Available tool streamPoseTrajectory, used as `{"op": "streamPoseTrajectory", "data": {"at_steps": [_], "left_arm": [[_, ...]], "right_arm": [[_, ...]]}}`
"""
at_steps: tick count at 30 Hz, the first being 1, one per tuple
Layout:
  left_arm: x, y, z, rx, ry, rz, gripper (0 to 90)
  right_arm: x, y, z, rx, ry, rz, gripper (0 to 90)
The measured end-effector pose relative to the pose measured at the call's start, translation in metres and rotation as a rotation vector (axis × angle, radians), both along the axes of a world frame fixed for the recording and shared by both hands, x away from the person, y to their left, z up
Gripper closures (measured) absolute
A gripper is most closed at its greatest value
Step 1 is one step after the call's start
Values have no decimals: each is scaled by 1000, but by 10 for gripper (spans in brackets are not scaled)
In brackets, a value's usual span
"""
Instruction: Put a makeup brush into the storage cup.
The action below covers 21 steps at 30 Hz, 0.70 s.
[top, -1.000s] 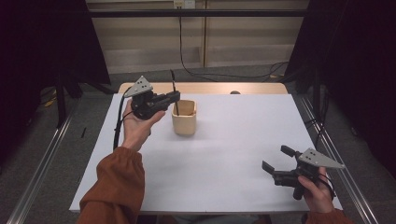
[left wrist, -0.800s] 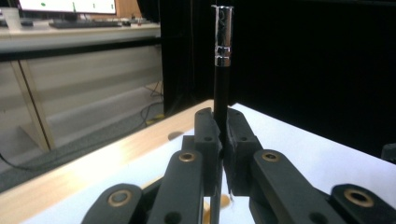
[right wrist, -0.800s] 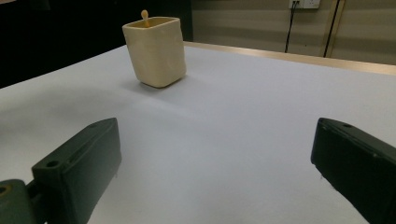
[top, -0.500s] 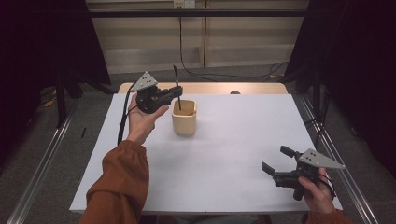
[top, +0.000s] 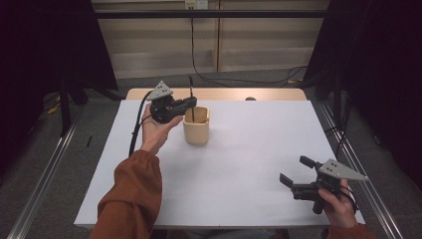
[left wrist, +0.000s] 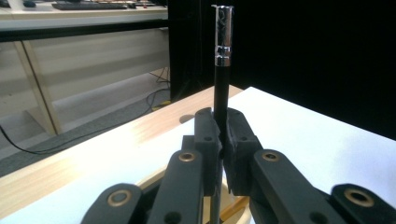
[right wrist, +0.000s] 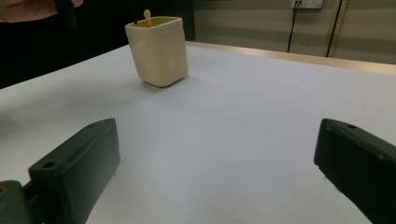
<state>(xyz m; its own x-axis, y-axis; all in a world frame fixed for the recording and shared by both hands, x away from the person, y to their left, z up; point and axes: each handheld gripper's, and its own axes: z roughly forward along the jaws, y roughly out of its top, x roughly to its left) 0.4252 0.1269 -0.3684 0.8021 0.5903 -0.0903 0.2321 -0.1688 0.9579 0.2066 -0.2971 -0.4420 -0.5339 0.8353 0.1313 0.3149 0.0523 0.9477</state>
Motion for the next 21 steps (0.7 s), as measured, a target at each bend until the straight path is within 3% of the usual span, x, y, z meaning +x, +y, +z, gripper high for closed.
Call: {"op": "streamPoseTrajectory", "data": {"at_steps": [14, 21], "left_arm": [[0, 3, -24, 10, 29, 12, 855], [-1, 7, -26, 11, 32, 17, 854]], "right_arm": [[-1, 1, -1, -7, 4, 13, 0], [-1, 2, -1, -6, 7, 16, 3]]}}
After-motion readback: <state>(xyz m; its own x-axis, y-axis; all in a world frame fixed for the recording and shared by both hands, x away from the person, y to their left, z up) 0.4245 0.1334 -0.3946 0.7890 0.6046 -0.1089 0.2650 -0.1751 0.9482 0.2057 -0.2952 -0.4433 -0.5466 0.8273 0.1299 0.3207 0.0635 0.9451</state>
